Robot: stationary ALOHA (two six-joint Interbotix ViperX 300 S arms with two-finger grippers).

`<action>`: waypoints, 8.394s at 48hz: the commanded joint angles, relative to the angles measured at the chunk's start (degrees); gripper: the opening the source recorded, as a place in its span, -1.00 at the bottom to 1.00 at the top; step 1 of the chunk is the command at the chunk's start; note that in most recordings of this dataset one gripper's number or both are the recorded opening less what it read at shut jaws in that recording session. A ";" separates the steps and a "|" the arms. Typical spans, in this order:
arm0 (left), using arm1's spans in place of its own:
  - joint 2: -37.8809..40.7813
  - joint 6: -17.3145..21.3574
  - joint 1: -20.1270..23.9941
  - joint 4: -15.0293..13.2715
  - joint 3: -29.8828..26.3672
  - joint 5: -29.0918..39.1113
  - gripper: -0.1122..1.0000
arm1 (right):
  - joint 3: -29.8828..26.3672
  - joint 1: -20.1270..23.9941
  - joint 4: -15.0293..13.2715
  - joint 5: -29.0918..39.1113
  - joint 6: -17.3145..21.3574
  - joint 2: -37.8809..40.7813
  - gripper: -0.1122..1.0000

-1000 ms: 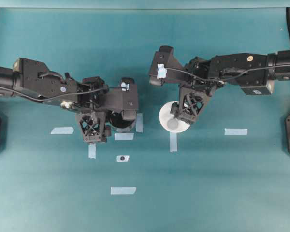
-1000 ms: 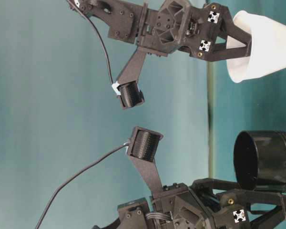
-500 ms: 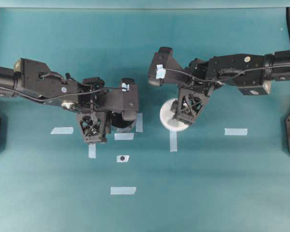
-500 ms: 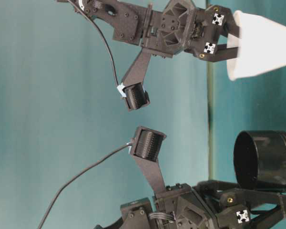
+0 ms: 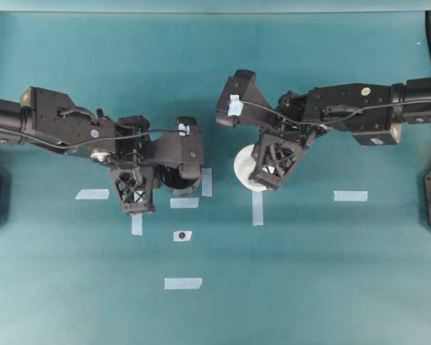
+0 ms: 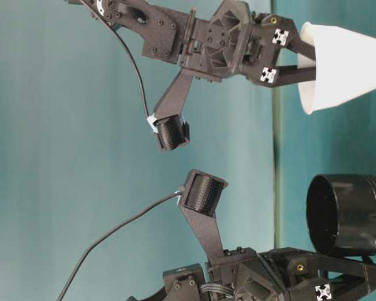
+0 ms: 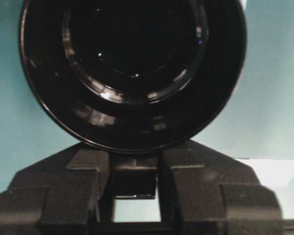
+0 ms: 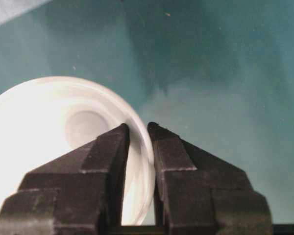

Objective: Holding the cup holder with the left arm, the right arm places the cup into the cup holder.
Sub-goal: 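Close left gripper on holder handle and right gripper on cup, then lift black holder with left gripper and white cup with right gripper, then move white cup with right gripper into the held holder's opening, then push cup down into holder and lower both onto table, then open both grippers, releasing cup and holder on the table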

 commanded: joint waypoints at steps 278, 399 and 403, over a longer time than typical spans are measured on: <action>-13.89 -0.26 -2.90 0.18 17.40 -54.23 -0.38 | -6.86 2.02 -3.60 -1.93 19.07 -19.95 0.67; 1.58 -2.11 -3.08 0.18 10.90 -48.87 -0.38 | 0.62 4.48 -0.44 -9.32 19.51 -17.75 0.67; 1.67 -2.20 -2.90 0.18 11.07 -48.43 -0.38 | 0.88 4.66 -0.26 -9.84 19.51 -17.49 0.67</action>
